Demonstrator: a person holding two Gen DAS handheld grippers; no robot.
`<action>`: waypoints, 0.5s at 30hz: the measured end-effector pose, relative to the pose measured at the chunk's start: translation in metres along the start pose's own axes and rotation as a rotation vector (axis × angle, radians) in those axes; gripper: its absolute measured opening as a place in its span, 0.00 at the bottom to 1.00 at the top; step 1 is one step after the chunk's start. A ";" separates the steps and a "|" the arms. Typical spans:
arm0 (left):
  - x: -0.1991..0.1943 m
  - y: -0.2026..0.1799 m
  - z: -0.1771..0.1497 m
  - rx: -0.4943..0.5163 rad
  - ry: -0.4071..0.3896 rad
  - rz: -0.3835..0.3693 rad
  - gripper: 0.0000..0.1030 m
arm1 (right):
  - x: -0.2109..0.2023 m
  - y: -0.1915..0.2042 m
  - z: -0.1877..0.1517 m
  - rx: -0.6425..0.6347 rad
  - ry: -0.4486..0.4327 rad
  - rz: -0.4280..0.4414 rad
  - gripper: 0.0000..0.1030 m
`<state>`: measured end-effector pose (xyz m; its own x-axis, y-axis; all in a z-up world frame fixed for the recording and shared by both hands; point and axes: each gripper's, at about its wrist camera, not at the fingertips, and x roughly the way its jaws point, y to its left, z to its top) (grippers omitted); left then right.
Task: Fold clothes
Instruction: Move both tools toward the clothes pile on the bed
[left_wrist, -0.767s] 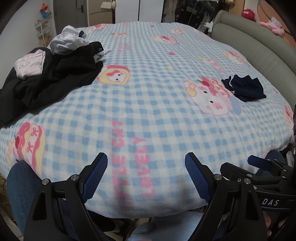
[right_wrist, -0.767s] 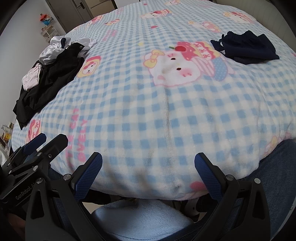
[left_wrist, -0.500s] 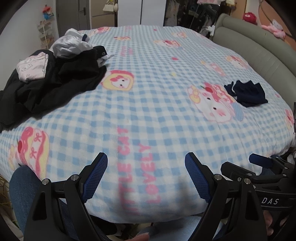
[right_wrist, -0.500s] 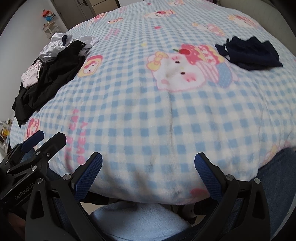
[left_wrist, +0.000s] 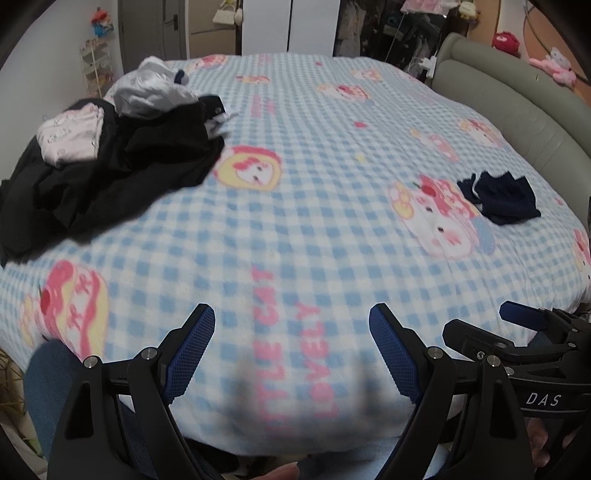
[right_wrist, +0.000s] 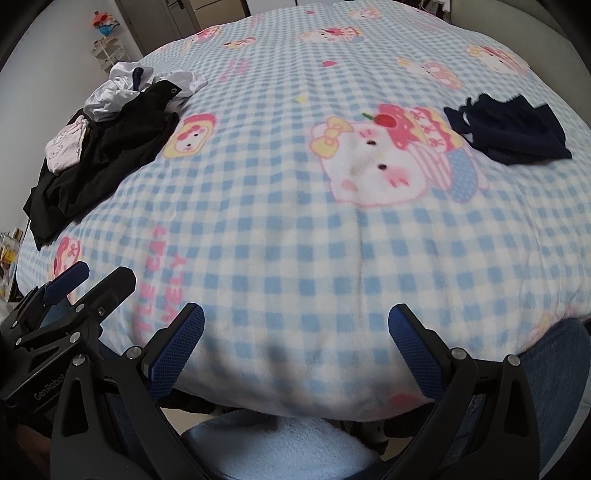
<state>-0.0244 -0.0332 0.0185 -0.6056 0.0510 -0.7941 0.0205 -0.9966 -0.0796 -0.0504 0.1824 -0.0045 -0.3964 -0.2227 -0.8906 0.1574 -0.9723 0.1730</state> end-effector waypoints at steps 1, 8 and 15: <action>-0.001 0.010 0.004 -0.016 -0.008 0.001 0.85 | -0.001 0.005 0.006 -0.012 -0.007 0.003 0.98; -0.011 0.083 0.031 -0.128 -0.065 0.014 0.85 | -0.002 0.066 0.065 -0.138 -0.070 0.080 0.98; -0.019 0.209 0.052 -0.364 -0.136 0.105 0.85 | 0.018 0.164 0.131 -0.287 -0.094 0.208 0.98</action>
<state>-0.0499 -0.2460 0.0484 -0.6847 -0.0835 -0.7240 0.3534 -0.9068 -0.2297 -0.1506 0.0099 0.0625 -0.4085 -0.4323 -0.8039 0.4857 -0.8486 0.2096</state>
